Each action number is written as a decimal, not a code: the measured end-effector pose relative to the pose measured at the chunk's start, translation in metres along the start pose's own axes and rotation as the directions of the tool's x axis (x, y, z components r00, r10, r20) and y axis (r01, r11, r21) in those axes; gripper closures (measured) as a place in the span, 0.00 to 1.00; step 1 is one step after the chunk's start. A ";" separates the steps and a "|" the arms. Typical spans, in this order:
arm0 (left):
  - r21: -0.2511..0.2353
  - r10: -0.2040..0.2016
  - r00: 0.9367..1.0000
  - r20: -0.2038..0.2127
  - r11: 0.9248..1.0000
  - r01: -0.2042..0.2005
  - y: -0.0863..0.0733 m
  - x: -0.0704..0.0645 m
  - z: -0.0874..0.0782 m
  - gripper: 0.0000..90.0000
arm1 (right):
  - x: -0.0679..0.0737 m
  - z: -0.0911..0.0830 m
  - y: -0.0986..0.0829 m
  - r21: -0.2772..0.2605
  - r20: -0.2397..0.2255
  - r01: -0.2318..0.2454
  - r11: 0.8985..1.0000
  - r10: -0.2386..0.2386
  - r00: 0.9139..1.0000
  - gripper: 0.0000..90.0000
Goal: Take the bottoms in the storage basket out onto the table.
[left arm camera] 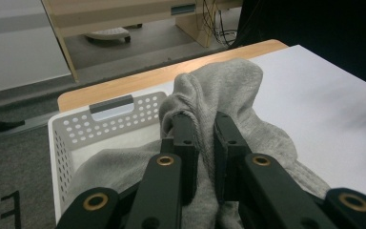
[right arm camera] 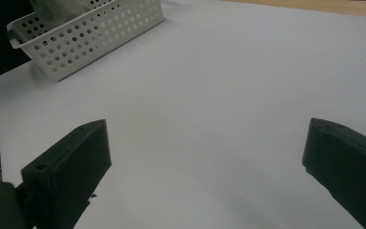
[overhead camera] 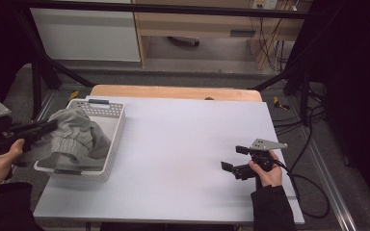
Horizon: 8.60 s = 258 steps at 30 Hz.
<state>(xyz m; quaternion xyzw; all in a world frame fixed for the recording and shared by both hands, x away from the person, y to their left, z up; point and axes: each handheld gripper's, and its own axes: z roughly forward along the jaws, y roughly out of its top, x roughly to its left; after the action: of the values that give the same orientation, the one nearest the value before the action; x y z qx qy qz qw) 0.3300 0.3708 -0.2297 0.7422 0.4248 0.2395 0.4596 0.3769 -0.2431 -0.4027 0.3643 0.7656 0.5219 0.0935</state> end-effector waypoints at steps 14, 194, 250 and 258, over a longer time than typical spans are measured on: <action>-0.019 0.008 1.000 -0.003 1.000 -0.008 0.007 -0.002 -0.008 0.91 | 0.000 0.000 0.000 0.002 -0.001 0.001 1.000 -0.001 1.000 0.03; -0.047 0.164 0.921 0.353 0.986 -0.158 0.043 -0.139 0.121 0.91 | 0.000 -0.001 0.000 0.001 -0.002 -0.001 1.000 0.001 1.000 0.03; 0.056 0.174 0.912 0.371 0.976 -0.209 0.016 -0.164 0.170 0.89 | 0.000 -0.002 0.001 -0.006 -0.003 -0.002 1.000 0.002 1.000 0.03; 0.071 0.167 0.913 0.372 0.976 -0.207 0.012 -0.164 0.174 0.89 | 0.000 -0.002 0.001 -0.006 -0.003 -0.002 1.000 0.002 1.000 0.03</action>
<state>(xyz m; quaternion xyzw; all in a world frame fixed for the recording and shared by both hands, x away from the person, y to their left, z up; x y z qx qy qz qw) 0.3785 0.1452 -0.2939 0.8348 0.2718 0.1175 0.4642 0.3760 -0.2445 -0.4009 0.3640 0.7639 0.5247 0.0929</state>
